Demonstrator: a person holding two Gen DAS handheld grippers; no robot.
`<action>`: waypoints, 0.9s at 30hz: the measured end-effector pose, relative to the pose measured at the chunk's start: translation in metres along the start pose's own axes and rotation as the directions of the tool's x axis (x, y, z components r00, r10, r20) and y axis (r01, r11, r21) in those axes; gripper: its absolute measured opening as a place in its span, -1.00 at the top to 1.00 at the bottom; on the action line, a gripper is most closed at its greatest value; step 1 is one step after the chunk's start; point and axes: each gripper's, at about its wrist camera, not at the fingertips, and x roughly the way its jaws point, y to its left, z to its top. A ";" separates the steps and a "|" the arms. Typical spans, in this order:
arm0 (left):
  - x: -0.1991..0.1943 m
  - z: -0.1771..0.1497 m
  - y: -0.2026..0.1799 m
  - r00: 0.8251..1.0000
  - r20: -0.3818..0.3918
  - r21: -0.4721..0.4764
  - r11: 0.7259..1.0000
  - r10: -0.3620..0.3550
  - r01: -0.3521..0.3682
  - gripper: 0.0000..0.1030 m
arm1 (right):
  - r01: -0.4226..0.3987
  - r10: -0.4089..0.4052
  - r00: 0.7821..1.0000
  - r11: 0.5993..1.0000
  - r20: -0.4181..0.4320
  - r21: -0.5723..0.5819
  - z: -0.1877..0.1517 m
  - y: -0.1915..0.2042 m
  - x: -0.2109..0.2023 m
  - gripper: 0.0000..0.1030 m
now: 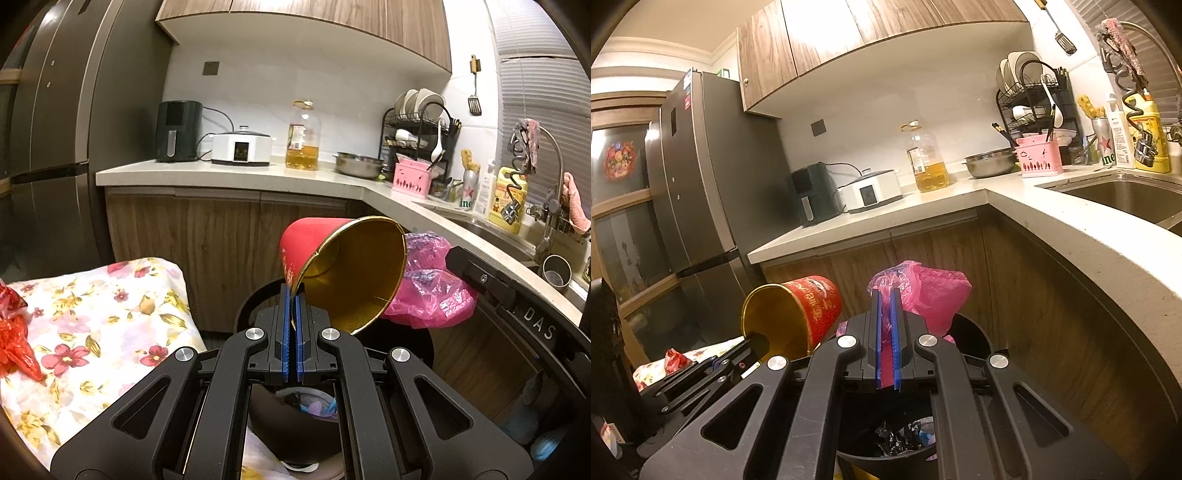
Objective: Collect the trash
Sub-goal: 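Open both tools to drop the cup and pink bag into the bin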
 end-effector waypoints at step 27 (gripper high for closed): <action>0.006 -0.016 0.016 0.994 -0.062 -0.012 0.996 0.089 -0.090 -0.27 | 0.014 -0.013 0.999 1.000 -0.031 0.014 -0.009 -0.006 0.006 -0.31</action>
